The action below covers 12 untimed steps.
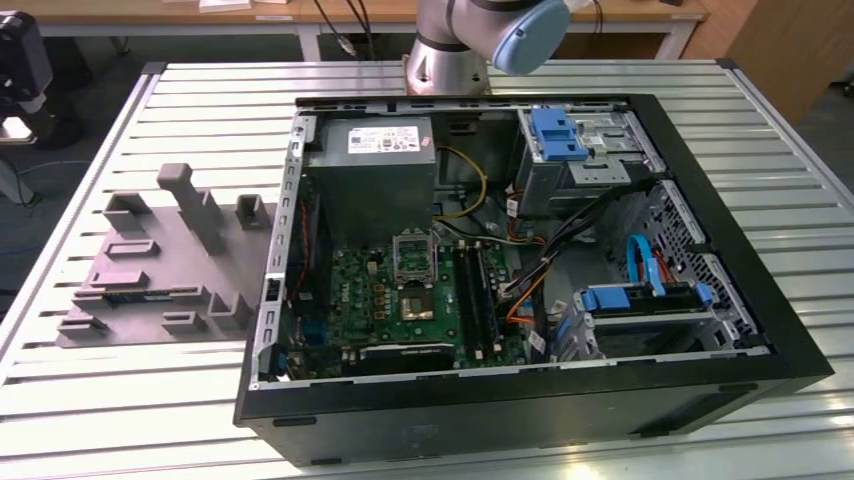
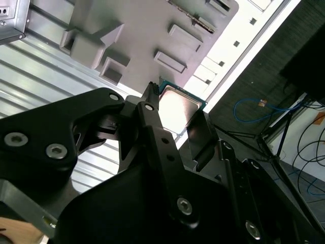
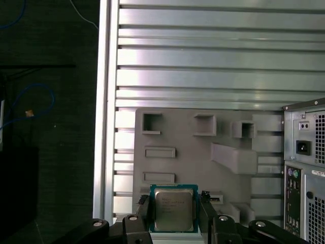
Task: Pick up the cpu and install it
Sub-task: 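Pick up the cpu and move it towards the insertion slot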
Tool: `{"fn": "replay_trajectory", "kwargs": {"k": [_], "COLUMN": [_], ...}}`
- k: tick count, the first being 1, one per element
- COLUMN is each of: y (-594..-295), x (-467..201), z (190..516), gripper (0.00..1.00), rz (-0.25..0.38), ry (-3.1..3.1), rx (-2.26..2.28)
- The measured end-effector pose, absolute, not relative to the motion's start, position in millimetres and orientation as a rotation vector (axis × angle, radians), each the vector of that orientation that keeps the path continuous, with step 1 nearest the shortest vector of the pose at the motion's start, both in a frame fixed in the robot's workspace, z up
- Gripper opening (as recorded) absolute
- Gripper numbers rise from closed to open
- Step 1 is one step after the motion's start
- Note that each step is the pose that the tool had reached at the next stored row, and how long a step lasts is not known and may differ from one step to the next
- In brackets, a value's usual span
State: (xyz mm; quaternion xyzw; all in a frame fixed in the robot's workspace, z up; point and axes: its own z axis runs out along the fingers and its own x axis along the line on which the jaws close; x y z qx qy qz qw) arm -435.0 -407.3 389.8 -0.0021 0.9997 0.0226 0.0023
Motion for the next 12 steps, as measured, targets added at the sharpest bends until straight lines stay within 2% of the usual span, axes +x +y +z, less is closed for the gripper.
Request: {"fn": "replay_trajectory", "kwargs": {"k": [12], "y": [-407.3], "x": [-431.6], "z": [389.7], "gripper": [0.47], "rz": [0.071], "ry": [3.136], "rx": [-0.007]}}
